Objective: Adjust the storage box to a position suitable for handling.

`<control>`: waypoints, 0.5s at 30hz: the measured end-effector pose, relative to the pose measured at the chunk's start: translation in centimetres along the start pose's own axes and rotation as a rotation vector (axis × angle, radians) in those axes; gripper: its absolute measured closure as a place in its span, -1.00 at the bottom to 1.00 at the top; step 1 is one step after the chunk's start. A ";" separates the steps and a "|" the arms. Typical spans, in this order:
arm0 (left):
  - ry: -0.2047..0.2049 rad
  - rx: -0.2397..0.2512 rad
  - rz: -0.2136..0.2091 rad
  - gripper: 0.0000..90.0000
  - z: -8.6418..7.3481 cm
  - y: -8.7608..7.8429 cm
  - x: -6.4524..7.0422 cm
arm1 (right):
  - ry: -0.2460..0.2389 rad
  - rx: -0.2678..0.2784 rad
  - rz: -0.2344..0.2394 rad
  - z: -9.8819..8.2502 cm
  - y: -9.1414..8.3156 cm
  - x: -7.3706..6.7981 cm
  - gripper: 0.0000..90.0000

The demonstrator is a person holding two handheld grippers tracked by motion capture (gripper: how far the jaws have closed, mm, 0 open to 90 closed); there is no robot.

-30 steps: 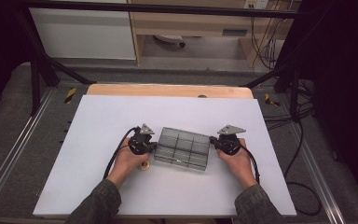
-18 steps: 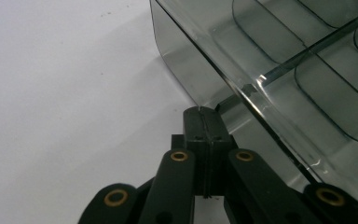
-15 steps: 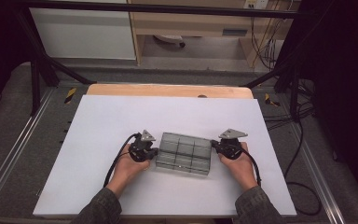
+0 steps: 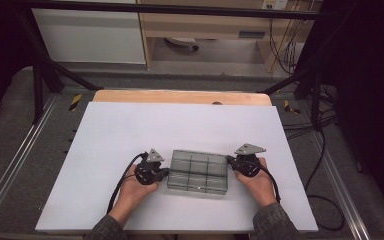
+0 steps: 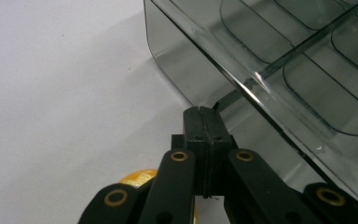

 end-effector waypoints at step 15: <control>-0.008 0.040 -0.002 1.00 -1.5 -1.2 0.8 | 0.005 0.004 0.034 -0.4 -0.3 -1.2 1.00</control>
Point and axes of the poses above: each handheld gripper's, and its own axes: y roughly forward along the jaws, z roughly out of its top, x roughly to its right, the point moved 10 cm from there along y, roughly forward along the jaws, and after that the axes turned 10 degrees about z, right-handed, at the moved point
